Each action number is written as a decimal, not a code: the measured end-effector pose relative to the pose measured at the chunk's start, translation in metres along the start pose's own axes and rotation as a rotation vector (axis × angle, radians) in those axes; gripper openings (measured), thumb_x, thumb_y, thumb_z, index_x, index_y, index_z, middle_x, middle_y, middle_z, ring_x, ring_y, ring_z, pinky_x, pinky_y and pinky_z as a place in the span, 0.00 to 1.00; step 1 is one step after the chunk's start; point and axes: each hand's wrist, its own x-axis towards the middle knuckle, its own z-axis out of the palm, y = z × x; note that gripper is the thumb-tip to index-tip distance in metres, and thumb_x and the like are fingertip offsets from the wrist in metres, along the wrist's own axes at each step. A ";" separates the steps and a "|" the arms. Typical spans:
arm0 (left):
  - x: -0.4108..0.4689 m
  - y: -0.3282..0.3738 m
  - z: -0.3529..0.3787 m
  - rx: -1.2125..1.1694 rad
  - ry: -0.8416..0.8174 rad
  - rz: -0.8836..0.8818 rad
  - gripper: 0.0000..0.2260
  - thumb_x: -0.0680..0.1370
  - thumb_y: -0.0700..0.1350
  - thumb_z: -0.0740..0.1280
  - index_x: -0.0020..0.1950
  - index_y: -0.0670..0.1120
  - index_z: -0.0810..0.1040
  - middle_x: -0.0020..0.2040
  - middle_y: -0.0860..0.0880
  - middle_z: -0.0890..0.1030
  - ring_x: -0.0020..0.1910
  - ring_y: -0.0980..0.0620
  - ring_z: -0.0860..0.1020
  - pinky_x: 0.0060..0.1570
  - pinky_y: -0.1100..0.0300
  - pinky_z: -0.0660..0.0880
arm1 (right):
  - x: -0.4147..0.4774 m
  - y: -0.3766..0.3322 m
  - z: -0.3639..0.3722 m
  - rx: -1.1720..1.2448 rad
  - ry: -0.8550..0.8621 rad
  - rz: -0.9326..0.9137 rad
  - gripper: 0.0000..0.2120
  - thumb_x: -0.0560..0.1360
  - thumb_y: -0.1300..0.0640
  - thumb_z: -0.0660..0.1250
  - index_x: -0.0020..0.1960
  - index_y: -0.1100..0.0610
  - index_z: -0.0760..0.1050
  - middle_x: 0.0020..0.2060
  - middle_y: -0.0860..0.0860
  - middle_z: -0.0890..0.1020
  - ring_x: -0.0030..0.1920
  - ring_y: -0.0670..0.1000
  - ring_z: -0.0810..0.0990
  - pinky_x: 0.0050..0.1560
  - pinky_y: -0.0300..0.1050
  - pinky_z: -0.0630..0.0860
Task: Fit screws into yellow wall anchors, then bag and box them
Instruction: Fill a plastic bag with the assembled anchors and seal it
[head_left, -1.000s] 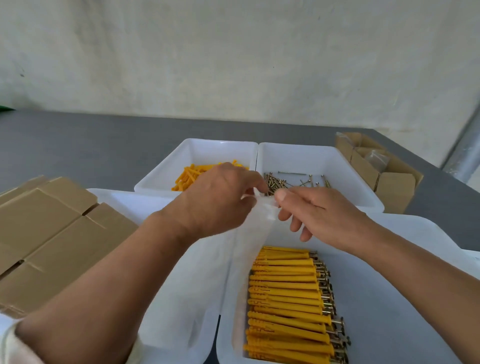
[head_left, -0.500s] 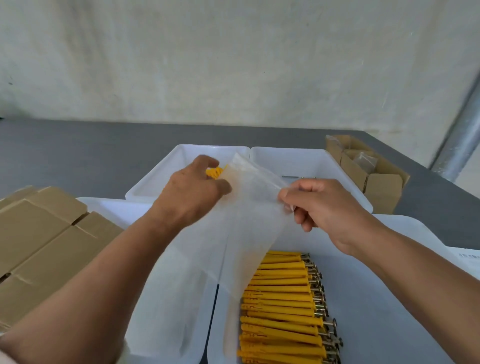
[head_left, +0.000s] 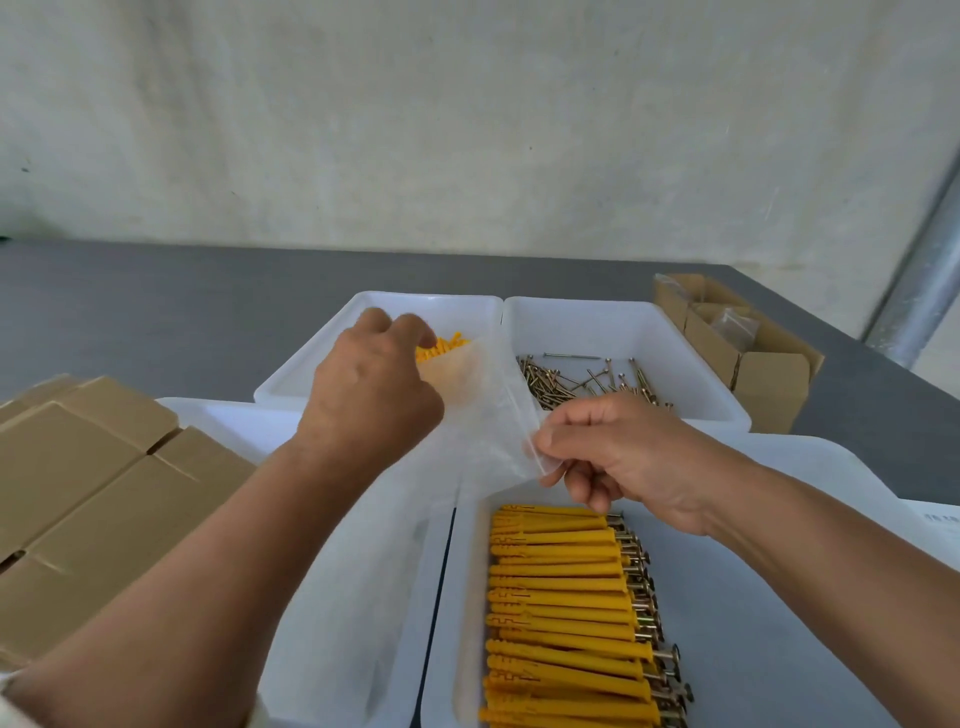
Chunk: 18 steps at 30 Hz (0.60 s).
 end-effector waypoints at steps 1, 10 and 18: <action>-0.003 0.004 0.002 -0.042 0.078 0.066 0.20 0.69 0.35 0.63 0.59 0.48 0.78 0.52 0.48 0.75 0.53 0.46 0.75 0.52 0.52 0.74 | 0.000 0.000 0.000 0.000 -0.008 0.006 0.09 0.77 0.59 0.68 0.39 0.56 0.81 0.33 0.52 0.84 0.27 0.47 0.76 0.26 0.38 0.72; -0.024 0.029 0.028 -0.448 -0.187 0.020 0.12 0.73 0.52 0.71 0.48 0.53 0.69 0.33 0.54 0.79 0.36 0.60 0.78 0.35 0.68 0.71 | 0.001 0.004 0.005 0.001 -0.042 -0.011 0.06 0.77 0.59 0.69 0.41 0.58 0.79 0.33 0.51 0.84 0.28 0.44 0.78 0.26 0.35 0.72; -0.020 0.022 0.037 -0.633 -0.349 -0.179 0.09 0.75 0.41 0.69 0.49 0.48 0.70 0.28 0.50 0.80 0.30 0.47 0.83 0.33 0.52 0.81 | 0.001 0.007 0.005 -0.021 -0.081 -0.022 0.05 0.75 0.57 0.71 0.42 0.57 0.79 0.34 0.51 0.83 0.30 0.44 0.79 0.28 0.36 0.73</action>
